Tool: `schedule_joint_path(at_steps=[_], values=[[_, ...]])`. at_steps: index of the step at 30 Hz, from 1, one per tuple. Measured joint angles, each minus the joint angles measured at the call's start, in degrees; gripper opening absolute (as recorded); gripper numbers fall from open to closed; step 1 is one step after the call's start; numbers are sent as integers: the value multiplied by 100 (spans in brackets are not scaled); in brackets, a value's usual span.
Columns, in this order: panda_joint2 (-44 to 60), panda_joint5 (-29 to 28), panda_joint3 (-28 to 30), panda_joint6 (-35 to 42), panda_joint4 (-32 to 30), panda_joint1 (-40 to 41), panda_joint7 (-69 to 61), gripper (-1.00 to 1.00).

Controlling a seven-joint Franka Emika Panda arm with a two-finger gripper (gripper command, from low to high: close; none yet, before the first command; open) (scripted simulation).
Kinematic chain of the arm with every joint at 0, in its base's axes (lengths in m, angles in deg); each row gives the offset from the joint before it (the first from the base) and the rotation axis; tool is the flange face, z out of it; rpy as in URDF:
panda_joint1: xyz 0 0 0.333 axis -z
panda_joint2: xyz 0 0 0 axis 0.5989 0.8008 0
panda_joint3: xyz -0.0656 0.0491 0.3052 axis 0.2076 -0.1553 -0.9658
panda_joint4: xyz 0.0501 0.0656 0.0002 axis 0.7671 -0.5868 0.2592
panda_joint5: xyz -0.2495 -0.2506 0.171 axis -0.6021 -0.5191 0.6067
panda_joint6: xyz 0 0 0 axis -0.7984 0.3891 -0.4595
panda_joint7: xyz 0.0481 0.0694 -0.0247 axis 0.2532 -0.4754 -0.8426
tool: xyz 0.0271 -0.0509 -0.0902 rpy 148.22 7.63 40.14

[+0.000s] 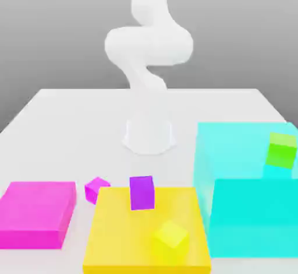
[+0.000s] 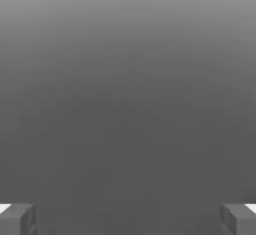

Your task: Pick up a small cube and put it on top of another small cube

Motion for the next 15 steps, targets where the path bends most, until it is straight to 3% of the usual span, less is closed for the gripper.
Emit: schedule_joint_path(at_steps=[15], values=[[1471,457,-533,-1309,-1542,1480,3439,0]])
